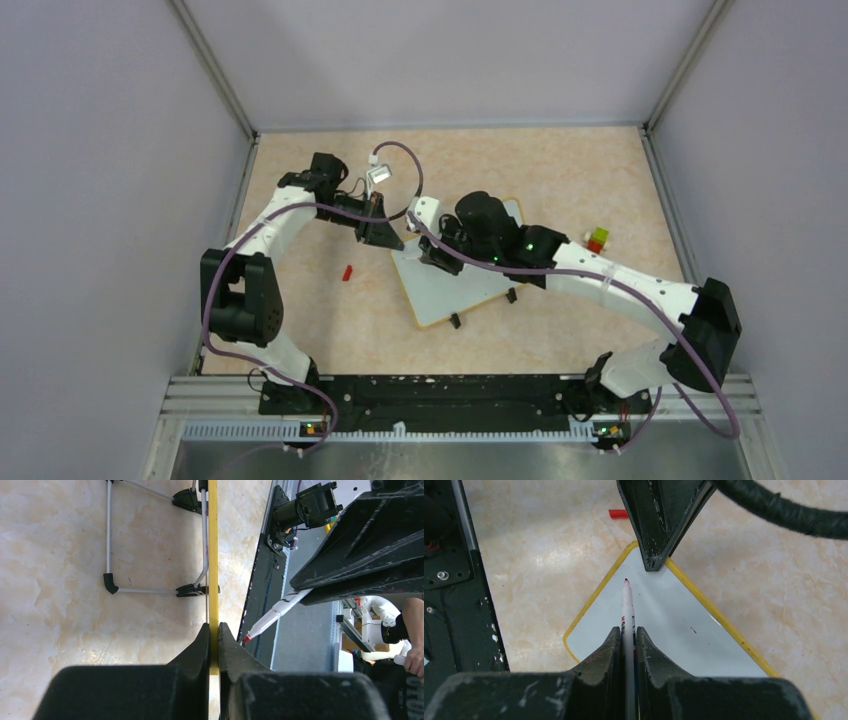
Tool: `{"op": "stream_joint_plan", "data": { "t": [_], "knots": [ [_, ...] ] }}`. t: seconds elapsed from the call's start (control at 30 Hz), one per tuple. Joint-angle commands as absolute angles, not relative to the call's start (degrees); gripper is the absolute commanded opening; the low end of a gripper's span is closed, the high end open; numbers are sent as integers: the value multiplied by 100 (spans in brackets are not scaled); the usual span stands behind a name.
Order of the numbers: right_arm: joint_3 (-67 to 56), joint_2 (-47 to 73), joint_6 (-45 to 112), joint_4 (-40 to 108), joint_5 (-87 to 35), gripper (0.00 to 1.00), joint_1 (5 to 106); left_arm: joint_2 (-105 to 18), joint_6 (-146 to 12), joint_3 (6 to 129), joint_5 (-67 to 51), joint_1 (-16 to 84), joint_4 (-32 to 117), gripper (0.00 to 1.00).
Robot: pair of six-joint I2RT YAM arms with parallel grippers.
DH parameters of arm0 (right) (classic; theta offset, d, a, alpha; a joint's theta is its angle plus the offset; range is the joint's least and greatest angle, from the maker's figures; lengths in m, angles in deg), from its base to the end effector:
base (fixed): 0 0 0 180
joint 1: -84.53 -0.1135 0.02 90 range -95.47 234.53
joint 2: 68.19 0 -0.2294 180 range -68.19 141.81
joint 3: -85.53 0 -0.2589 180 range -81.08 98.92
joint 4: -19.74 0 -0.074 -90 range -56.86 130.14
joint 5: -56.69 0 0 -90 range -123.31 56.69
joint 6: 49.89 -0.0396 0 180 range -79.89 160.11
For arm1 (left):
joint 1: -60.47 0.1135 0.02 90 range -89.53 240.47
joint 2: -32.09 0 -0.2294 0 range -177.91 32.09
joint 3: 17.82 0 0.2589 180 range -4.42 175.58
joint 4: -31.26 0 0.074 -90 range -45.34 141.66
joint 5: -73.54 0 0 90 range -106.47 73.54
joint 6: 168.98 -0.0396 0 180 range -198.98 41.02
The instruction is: Write a sentence on the whiteboard
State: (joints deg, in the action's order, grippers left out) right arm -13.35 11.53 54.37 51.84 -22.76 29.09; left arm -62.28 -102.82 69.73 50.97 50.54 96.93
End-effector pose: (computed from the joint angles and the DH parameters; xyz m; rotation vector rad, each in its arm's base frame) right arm 0.1841 0.2800 0.2879 -1.3251 1.7047 0.6180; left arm 0.3103 -0.0914 0.2264 0.8973 2.1395 -1.4857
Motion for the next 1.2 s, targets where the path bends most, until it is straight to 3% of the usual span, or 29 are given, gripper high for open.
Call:
{"op": "stream_joint_plan", "data": {
  "t": [0.0,0.47,0.5,0.6,0.67,0.73,1.17],
  "knots": [
    [-949,1123,5284,5051,-2156,0,2817,-6063,-10252,7121,5125,5024,9521,0],
    [-865,1069,5241,5212,-2035,0,2817,-5888,-9989,7321,4629,5010,9655,0],
    [-847,1076,5241,5219,-2020,0,3175,-5888,-9970,7353,4645,5003,9694,0],
    [-820,1097,5220,5227,-1964,0,2818,-5882,-9928,7329,4758,4985,9709,0],
    [-836,1088,5215,5228,-1951,0,2819,-5846,-9920,7257,4786,4968,9615,10],
    [-874,1053,5215,5220,-1973,0,2820,-5823,-9940,7233,4795,4966,9599,15],
    [-960,1068,5228,5133,-2049,0,2820,-5625,-10057,7248,4719,4975,9676,25]
  ]
}}
